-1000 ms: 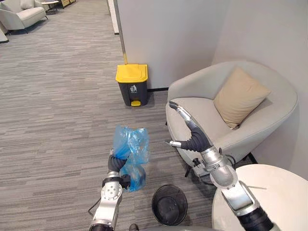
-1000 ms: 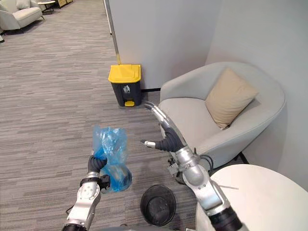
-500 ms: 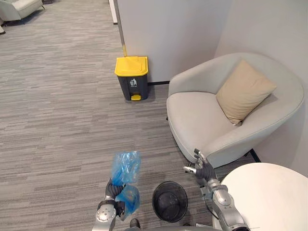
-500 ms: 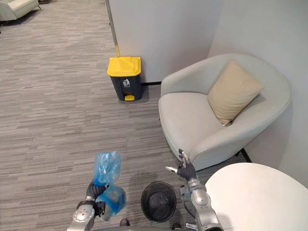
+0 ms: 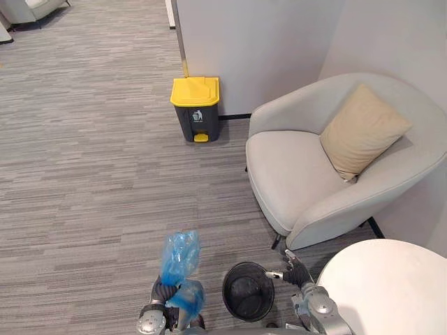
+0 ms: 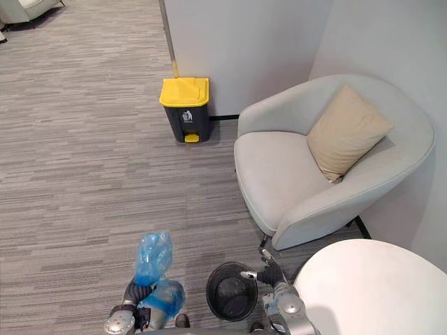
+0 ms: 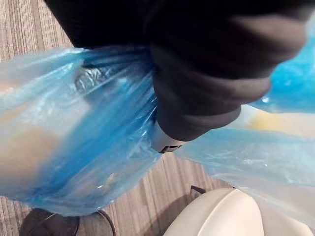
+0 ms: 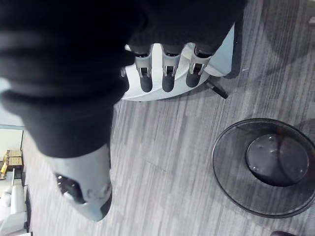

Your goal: Gather rubbish on tea table into small bin, then transfer packed bag to large trash can.

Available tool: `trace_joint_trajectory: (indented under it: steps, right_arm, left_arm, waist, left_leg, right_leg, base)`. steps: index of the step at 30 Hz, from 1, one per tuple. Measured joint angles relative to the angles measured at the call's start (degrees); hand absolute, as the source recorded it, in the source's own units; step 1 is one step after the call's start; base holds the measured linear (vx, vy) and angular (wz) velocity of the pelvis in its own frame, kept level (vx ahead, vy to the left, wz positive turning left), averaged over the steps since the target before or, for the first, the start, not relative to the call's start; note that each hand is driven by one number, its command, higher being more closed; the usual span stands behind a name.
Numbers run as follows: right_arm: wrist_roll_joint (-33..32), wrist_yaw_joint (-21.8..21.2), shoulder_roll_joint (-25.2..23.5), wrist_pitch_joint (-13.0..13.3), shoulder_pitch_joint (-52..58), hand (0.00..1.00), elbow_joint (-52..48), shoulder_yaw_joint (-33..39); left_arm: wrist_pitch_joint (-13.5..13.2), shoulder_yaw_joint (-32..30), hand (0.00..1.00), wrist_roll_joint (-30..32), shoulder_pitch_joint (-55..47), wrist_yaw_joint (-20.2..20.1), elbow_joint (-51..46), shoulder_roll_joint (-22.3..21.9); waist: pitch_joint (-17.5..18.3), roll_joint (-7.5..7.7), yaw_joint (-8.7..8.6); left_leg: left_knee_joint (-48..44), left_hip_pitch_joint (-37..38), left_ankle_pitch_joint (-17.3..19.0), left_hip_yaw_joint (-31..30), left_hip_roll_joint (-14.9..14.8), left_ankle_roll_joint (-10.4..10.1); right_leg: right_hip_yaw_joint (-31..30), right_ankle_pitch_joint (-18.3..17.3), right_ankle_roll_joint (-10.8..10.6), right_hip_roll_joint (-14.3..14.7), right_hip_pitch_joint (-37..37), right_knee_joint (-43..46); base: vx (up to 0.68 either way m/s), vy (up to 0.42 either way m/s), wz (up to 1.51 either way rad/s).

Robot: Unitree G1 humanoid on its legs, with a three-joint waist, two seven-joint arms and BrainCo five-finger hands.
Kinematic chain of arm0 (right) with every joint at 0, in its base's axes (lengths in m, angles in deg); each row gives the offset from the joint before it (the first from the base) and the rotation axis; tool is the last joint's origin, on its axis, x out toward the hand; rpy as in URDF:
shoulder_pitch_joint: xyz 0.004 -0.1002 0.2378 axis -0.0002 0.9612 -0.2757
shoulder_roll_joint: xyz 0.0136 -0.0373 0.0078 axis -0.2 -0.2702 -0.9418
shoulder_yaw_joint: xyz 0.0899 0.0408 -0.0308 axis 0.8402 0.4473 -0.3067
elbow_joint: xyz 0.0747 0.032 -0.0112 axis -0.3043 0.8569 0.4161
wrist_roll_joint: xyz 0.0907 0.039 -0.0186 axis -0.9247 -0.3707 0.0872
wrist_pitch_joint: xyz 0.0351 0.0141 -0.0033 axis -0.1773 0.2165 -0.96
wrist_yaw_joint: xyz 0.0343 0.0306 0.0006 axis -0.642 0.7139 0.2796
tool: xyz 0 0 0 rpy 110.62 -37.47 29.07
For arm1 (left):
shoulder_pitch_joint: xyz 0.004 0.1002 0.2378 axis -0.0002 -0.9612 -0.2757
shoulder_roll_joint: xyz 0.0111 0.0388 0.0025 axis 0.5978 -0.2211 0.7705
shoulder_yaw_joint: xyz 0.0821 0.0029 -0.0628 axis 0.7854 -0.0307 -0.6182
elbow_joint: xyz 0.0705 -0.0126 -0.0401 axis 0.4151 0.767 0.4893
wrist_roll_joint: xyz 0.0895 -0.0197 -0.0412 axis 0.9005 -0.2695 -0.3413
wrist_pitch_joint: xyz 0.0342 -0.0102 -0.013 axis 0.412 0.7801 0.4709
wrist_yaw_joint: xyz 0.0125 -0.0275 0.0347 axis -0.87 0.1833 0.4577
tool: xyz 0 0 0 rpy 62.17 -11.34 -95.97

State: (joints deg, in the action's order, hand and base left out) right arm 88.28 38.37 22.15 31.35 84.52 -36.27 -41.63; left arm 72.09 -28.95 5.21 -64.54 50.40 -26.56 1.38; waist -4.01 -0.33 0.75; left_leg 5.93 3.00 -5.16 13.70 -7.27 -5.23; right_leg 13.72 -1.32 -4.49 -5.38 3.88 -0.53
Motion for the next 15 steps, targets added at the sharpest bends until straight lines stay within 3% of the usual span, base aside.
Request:
trace_joint_trajectory:
  steps: [10,15]
  right_arm:
    - [4.0,0.3,0.0,-0.1,-0.9,0.00,3.2,-0.4]
    - [5.0,0.8,0.1,-1.1,-6.1,0.00,4.7,-1.5]
  left_arm:
    - [0.0,0.3,1.00,0.0,-0.2,-0.2,2.1,0.0]
    - [-0.4,1.5,1.00,-0.5,0.4,-0.2,2.3,-0.1]
  waist:
    - [-0.4,0.40,0.14]
    - [-3.1,-0.17,0.17]
  left_leg:
    - [0.0,-0.1,0.3,0.6,0.8,0.4]
    - [-0.4,-0.7,0.3,3.1,0.9,0.5]
  right_leg:
    - [-1.0,-0.3,-0.2,-0.9,-0.8,0.7]
    - [-3.7,-0.6,-0.1,-1.1,-4.6,4.8]
  base:
    - [0.01,0.008,-0.02]
    - [-0.01,0.020,-0.28]
